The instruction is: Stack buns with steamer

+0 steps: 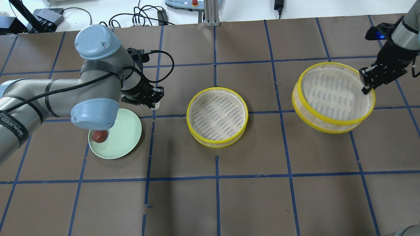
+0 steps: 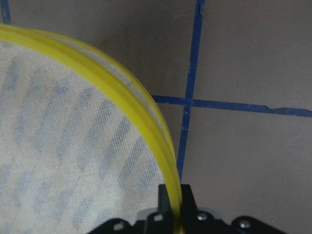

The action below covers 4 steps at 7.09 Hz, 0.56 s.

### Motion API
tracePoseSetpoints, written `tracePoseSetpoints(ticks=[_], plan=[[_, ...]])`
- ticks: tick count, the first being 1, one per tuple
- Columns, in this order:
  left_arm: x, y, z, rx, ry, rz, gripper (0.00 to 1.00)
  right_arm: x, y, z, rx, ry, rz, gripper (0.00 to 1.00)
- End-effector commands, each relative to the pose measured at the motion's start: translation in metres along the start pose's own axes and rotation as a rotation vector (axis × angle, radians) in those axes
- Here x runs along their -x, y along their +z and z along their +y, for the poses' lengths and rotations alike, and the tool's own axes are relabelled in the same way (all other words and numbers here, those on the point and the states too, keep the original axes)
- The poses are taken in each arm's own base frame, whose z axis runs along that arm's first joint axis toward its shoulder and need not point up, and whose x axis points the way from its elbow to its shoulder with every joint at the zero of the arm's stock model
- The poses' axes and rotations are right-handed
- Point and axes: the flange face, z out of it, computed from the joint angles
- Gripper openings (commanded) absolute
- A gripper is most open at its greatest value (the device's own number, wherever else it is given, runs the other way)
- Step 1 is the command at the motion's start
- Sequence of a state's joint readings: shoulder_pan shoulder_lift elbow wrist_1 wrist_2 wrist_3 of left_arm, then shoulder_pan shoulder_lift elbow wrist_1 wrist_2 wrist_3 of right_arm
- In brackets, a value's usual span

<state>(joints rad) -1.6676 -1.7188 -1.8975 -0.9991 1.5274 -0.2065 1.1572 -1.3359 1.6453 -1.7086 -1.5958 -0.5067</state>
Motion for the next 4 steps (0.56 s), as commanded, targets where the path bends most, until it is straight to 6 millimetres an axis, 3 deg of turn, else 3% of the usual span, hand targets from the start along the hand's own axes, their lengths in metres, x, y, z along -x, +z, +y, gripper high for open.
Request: tracePoseSetpoints(ticks=[1,2,3,4], plan=[[-0.074,0.03,0.016,-0.02,-0.07,0.049,0.02,0.002,0.004,0.0,0.006,-0.001,-0.003,0.08],[-0.107,0.053,0.025,-0.032,-0.102,0.09,0.02,0.001,0.006,-0.001,0.008,-0.001,-0.005,0.08],[-0.124,0.072,0.032,-0.027,-0.126,0.095,0.02,0.002,0.006,-0.001,0.008,-0.002,-0.004,0.08],[-0.127,0.075,0.034,-0.02,-0.148,0.095,0.17,0.004,0.006,-0.001,0.009,-0.005,-0.004,0.08]])
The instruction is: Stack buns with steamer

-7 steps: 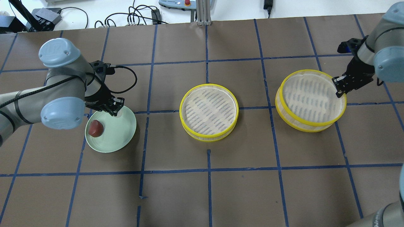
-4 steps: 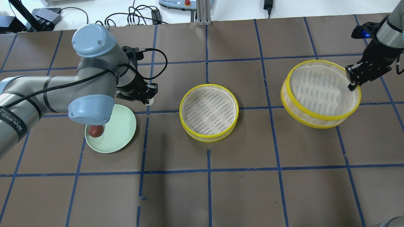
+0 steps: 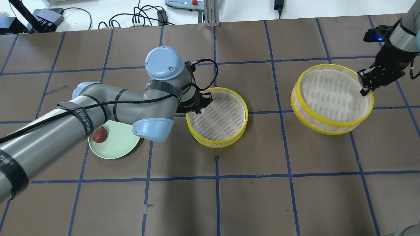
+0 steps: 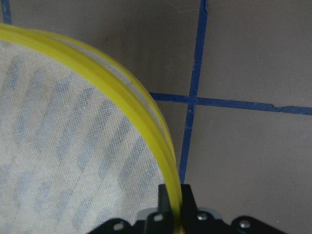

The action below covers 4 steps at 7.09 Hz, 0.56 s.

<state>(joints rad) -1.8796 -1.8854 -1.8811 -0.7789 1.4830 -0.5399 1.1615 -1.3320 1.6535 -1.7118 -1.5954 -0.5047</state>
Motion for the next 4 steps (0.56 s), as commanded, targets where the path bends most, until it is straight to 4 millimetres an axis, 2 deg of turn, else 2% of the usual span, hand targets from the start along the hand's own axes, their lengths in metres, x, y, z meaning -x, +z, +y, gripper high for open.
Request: tracePoseSetpoints(ticks=[1,2,3,4], plan=[[-0.011,0.013,0.008,0.007,-0.038,0.007,0.96,0.003,0.0,-0.001,-0.001,-0.001,0.0,0.08],[-0.011,0.012,0.007,0.004,-0.036,0.009,1.0,0.007,-0.003,0.0,-0.005,-0.002,0.003,0.08],[-0.011,0.011,0.007,0.002,-0.033,0.011,1.0,0.018,-0.005,-0.003,-0.01,-0.014,0.001,0.08],[-0.012,0.009,0.006,0.0,-0.02,0.01,1.0,0.049,-0.005,-0.009,-0.011,-0.029,0.008,0.08]])
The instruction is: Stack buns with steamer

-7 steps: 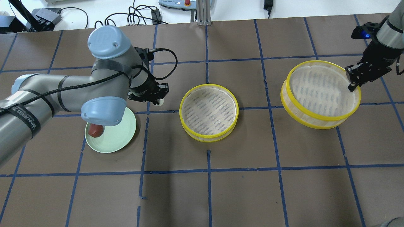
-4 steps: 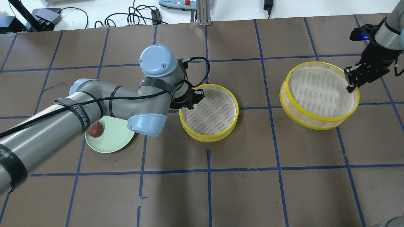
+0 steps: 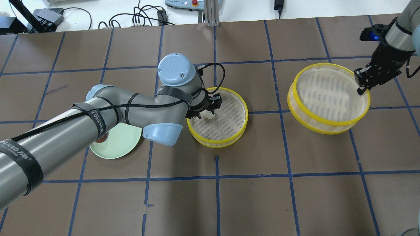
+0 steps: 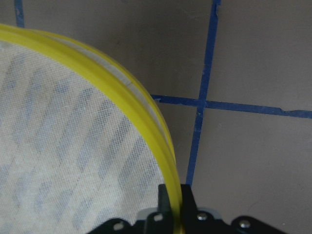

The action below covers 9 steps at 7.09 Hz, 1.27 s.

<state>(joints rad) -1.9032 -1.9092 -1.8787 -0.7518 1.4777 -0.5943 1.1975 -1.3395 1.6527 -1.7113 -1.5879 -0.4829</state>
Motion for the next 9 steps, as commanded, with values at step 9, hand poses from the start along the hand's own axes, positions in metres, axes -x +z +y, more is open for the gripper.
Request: tracePoseSetpoints(ticks=[9], plan=[[0.327,-0.028,-0.091,0.185,0.36,-0.068,1.0,0.318,0.068,-0.047,-0.089,0.149,-0.001,0.08]])
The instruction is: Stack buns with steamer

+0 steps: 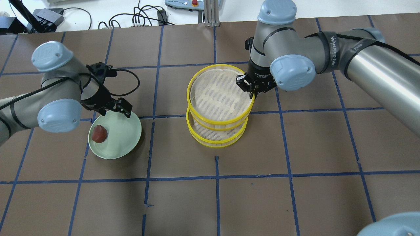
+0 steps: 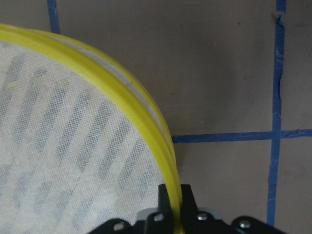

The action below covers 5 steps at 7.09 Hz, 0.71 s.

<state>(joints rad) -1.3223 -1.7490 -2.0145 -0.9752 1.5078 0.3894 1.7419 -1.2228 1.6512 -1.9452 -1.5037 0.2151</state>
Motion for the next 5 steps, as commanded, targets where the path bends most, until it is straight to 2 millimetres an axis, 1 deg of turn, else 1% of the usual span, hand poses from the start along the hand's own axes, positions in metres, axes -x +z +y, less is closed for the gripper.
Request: tracePoseSetpoints(ticks=[1,2,3,4,5], plan=[[0.038,0.028,0.018,0.056,-0.031,0.03,0.99,0.005,0.015,0.004,0.026,0.001,0.006,0.08],[0.039,0.035,0.018,0.071,-0.031,0.036,0.99,0.005,0.021,0.008,0.032,0.001,0.005,0.08],[0.046,0.048,0.019,0.114,-0.031,0.005,0.98,0.004,0.025,0.01,0.041,0.002,0.007,0.08],[0.05,0.055,0.019,0.143,-0.034,-0.022,0.98,0.005,0.028,0.012,0.047,-0.001,0.008,0.09],[0.051,0.06,0.02,0.156,-0.036,-0.02,0.88,0.01,0.025,0.017,0.04,-0.012,0.023,0.09]])
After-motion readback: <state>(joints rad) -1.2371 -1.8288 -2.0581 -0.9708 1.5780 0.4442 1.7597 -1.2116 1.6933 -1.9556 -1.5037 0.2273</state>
